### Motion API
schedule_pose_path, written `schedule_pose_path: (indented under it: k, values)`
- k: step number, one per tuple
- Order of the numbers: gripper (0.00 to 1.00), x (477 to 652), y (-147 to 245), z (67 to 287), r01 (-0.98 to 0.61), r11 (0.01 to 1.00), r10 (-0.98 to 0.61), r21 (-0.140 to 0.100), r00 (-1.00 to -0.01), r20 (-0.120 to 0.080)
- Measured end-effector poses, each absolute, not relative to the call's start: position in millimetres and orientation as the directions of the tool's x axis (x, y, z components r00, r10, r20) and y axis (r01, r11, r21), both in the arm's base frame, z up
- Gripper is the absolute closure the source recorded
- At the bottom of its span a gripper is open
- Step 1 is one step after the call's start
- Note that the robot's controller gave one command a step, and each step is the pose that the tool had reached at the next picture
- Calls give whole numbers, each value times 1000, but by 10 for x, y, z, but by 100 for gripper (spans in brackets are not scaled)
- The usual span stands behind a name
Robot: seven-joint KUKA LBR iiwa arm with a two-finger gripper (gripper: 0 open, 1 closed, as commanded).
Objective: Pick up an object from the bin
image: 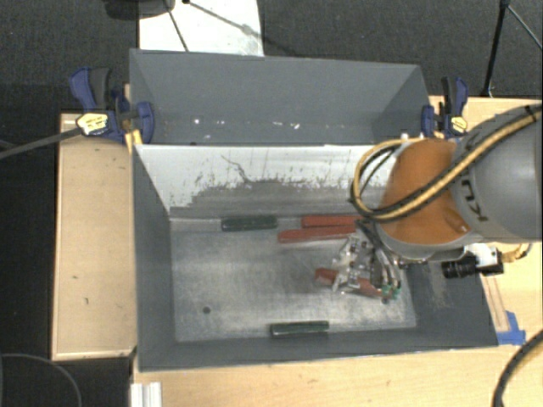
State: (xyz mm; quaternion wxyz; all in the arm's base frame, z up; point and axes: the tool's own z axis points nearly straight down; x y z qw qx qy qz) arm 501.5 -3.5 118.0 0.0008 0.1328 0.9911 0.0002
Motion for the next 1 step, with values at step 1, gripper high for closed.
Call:
schedule_pose_path:
  k: [1]
  values:
    - [100, 5012, -35, 1284, 262, 965, 262, 0, -965, 0]
